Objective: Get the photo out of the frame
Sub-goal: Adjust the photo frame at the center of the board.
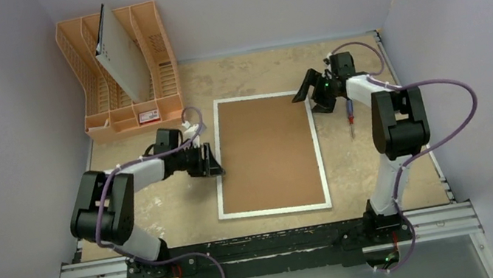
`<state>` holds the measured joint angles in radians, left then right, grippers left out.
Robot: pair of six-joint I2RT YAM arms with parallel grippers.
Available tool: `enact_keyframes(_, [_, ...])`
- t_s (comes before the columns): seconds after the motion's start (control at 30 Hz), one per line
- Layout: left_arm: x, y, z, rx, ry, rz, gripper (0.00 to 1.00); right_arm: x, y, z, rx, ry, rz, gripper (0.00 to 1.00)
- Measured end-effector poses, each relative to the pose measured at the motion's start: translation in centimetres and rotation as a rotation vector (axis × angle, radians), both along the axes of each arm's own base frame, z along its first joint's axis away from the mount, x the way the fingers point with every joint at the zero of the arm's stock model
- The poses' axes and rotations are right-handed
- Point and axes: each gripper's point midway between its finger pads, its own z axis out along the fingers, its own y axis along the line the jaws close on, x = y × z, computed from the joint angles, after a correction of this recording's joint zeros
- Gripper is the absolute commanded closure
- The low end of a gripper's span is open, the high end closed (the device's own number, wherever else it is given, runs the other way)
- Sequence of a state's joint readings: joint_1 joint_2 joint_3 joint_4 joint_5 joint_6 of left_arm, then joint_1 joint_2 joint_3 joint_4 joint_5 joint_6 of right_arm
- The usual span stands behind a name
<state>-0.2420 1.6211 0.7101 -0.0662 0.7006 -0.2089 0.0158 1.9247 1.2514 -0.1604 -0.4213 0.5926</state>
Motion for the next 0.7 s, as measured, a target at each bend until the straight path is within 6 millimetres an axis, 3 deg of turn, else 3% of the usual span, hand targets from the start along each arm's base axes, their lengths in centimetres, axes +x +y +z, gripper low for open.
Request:
enact_keyframes(0.13, [-3.2,-0.1,0.1,-0.045,0.049,0.032,0.54,0.7,2.1,0.0,0.001,-0.007,0.083,0.14])
enact_keyframes(0.3, [-5.3,0.2,0.2,-0.039,0.083,0.074,0.54,0.6,2.5,-0.2,-0.066,0.021,0.118,0.07])
enact_keyframes(0.43, [-4.3,1.5,1.5,0.023,0.017,0.167,0.53,0.1,1.8,1.3,-0.211,-0.002,0.114,0.05])
enact_keyframes(0.53, [-2.9,2.6,3.7,0.051,-0.086,0.254,0.51,-0.7,2.1,4.1,-0.316,-0.061,0.106,0.07])
enact_keyframes(0.6, [-1.9,3.5,5.6,0.060,-0.164,0.317,0.50,-2.1,3.6,6.6,-0.369,-0.133,0.112,0.09])
enact_keyframes(0.7, [-0.9,4.9,7.7,0.081,-0.244,0.398,0.46,-6.6,7.7,9.0,-0.398,-0.216,0.166,0.12])
